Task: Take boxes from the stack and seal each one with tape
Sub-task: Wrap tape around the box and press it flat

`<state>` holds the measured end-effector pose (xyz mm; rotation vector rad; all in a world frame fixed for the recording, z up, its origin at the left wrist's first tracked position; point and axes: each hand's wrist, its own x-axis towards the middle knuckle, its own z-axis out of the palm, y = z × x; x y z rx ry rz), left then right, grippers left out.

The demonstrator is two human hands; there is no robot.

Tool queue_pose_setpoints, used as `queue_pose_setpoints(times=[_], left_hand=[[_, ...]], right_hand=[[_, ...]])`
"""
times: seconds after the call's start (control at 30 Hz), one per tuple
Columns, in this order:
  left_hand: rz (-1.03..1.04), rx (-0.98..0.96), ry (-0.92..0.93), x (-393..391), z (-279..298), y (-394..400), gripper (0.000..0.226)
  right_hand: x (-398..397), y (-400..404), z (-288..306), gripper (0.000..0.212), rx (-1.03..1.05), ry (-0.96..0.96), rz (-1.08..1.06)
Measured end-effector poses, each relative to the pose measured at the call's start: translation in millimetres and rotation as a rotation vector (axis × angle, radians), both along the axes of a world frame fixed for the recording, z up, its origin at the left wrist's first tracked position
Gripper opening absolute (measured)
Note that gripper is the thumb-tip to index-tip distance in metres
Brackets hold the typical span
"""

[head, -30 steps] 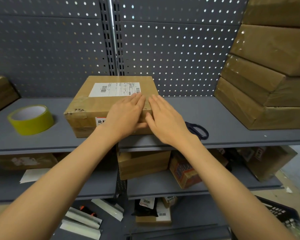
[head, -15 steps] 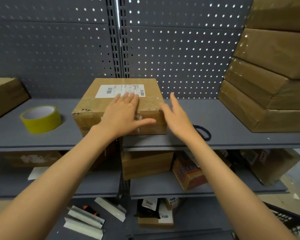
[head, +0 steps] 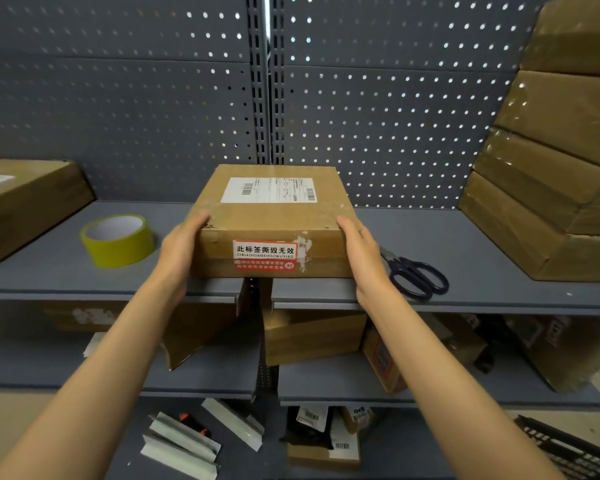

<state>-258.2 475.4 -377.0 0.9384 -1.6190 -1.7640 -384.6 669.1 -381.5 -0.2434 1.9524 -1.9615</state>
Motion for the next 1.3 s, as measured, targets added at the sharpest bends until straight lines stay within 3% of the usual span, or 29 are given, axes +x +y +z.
queue_pose_setpoints(times=[0.2, 0.33, 0.5, 0.67, 0.9, 1.3], left_hand=[[-0.061, 0.068, 0.111, -1.4, -2.8, -2.1, 0.080], [-0.053, 0.032, 0.133, -0.2, 15.9, 2.8, 0.078], [-0.014, -0.036, 0.191, -5.4, 51.5, 3.3, 0.041], [-0.044, -0.098, 0.258, -5.6, 89.6, 8.2, 0.050], [-0.033, -0.132, 0.296, -6.9, 145.1, 28.7, 0.025], [0.022, -0.188, 0.355, -19.9, 234.6, 91.1, 0.016]], right_hand=[[9.3, -3.1, 8.8, 0.059, -0.046, -0.045, -0.057], [16.8, -2.8, 28.6, 0.043, -0.081, -0.014, -0.133], [21.6, 0.1, 60.6, 0.006, -0.142, 0.040, -0.191], [22.3, 3.2, 96.8, 0.007, -0.207, 0.095, -0.213], [16.1, 24.8, 150.0, 0.016, -0.241, 0.167, -0.168], [-11.7, 81.8, 237.1, 0.022, -0.246, 0.255, -0.088]])
